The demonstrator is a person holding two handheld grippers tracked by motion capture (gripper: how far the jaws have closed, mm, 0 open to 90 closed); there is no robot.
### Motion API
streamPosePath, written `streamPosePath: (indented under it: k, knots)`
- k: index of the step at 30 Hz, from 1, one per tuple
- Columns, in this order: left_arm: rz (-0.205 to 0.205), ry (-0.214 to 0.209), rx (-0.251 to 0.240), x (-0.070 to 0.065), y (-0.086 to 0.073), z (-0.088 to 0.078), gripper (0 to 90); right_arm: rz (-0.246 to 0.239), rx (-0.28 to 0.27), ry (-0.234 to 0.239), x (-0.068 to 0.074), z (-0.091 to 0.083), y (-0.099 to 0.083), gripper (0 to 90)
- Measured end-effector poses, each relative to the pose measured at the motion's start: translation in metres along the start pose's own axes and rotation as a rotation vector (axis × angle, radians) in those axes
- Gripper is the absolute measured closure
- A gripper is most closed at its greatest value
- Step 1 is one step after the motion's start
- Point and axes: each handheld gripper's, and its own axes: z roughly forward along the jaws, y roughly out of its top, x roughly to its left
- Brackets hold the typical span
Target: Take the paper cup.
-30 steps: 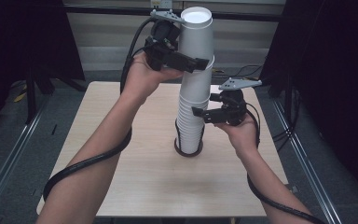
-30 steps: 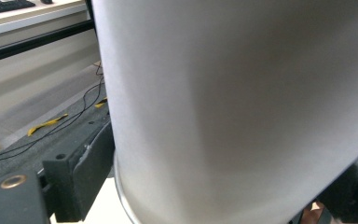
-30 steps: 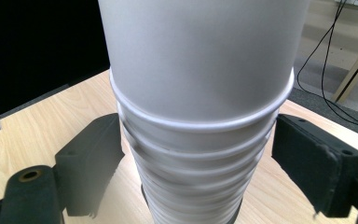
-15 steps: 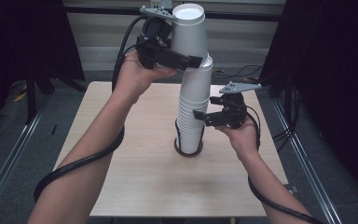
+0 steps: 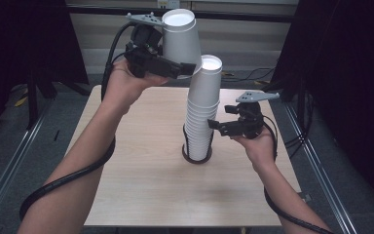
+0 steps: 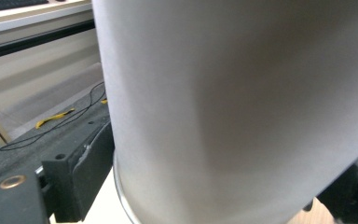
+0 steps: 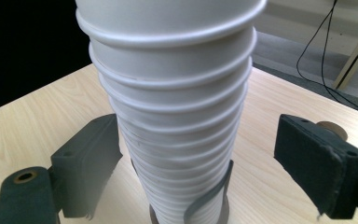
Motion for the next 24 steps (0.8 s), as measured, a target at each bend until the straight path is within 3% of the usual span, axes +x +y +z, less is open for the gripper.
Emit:
streamPosePath:
  k: [14, 24]
  knots:
    - [-0.007, 0.012, 0.017, 0.01, -0.025, -0.017, 10.4, -0.001, 0.013, 0.013, -0.002, -0.002, -0.011, 13.9]
    - [-0.001, 0.029, 0.072, 0.017, -0.05, -0.027, 10.6, -0.041, 0.049, 0.022, 0.001, -0.002, -0.019, 14.0]
